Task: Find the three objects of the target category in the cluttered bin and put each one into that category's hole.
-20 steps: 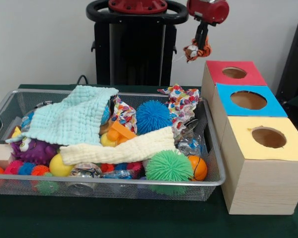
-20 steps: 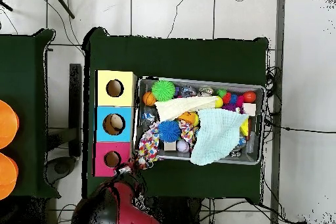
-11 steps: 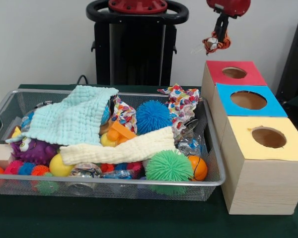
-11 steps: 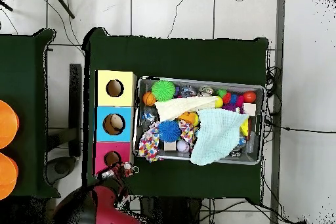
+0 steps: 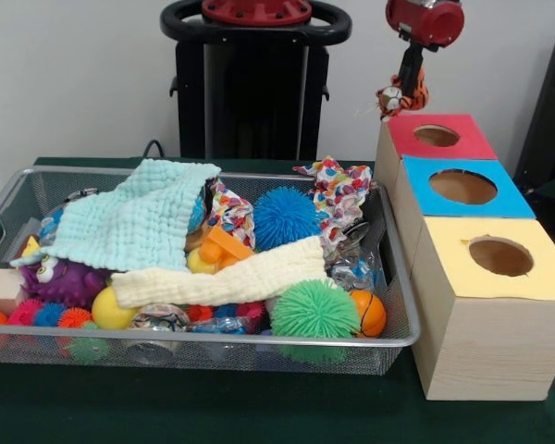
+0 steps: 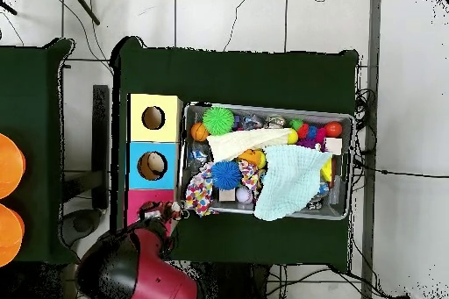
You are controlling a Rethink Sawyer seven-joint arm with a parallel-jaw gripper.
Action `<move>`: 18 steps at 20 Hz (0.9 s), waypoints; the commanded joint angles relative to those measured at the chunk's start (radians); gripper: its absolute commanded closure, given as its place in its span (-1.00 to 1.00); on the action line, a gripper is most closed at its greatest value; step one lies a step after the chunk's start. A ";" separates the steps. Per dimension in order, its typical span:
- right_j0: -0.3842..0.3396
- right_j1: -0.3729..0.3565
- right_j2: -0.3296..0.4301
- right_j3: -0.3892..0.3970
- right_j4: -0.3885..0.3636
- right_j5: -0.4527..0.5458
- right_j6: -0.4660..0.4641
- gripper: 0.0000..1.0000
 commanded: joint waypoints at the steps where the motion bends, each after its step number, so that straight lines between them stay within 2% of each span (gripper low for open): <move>1: 0.007 0.084 0.104 -0.062 0.094 -0.062 0.302 1.00; 10: 0.112 0.171 0.045 -0.131 0.175 -0.019 0.362 1.00; 18: 0.133 0.221 0.071 -0.150 0.237 -0.056 0.373 1.00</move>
